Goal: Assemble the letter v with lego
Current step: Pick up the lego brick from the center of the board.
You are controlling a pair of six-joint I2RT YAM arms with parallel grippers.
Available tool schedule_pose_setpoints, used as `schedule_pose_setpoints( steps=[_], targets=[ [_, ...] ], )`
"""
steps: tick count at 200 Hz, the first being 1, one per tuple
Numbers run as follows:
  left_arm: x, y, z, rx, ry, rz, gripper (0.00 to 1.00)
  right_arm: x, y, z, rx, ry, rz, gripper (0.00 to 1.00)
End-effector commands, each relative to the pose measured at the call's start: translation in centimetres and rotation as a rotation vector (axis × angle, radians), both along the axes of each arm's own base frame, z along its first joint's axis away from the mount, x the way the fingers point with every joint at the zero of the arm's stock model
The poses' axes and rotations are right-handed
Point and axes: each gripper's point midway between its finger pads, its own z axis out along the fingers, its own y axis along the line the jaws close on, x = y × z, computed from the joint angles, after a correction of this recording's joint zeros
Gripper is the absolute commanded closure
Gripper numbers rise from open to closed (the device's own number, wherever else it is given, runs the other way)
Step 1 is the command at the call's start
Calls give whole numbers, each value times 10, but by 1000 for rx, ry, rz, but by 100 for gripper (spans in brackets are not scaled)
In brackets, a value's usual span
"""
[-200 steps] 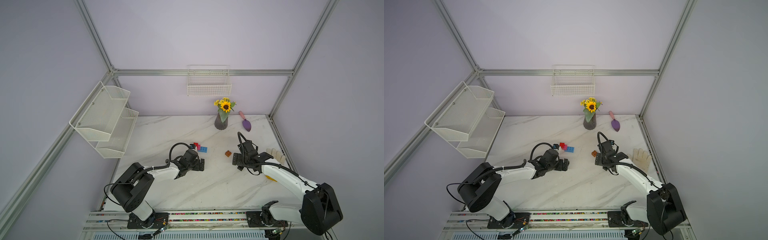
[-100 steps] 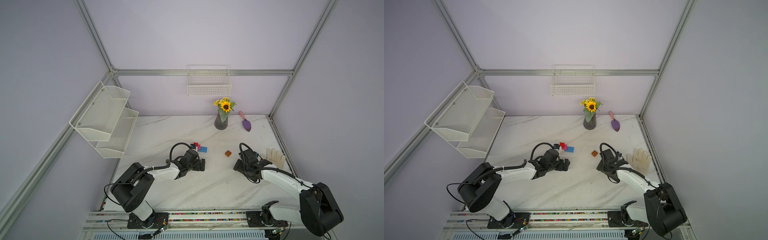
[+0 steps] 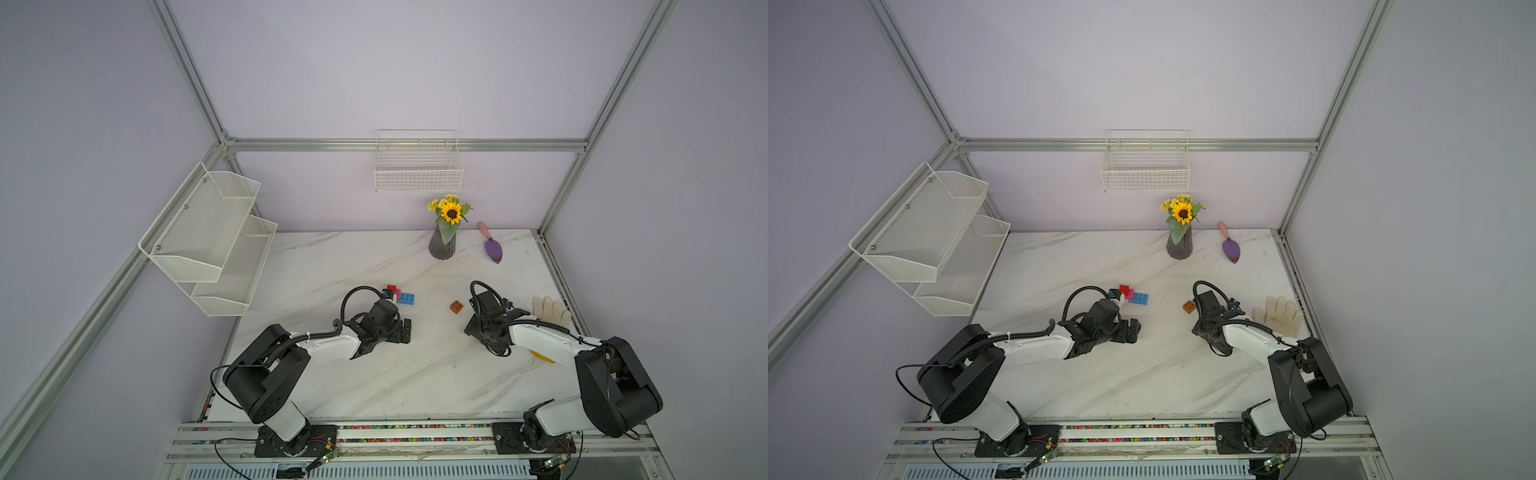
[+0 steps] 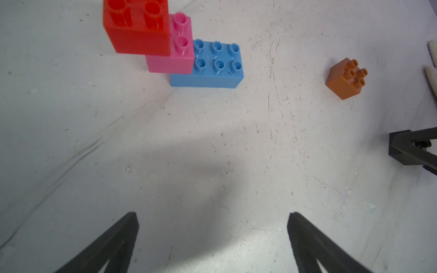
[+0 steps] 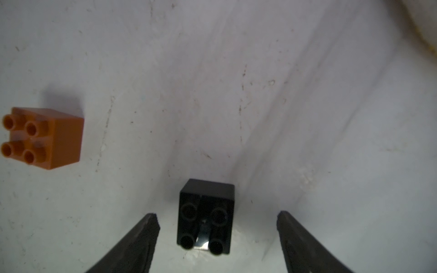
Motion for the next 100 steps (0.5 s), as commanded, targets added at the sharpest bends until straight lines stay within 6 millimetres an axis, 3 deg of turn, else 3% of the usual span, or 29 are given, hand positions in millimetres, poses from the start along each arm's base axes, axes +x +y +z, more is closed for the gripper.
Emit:
schedule_pose_setpoints(
  steps=[1,30,93,100],
  targets=[
    [9,-7,12,-26,-52,1,0,8,-5,6,-26,-22,-32,20],
    [9,-6,11,-25,-53,1,0,7,-6,2,-41,-4,-23,35],
    [8,-4,11,-25,-58,6,0,7,-5,-6,-49,18,-20,38],
    [8,-4,11,-23,-59,6,0,7,-6,-6,-52,20,-19,43]
  ],
)
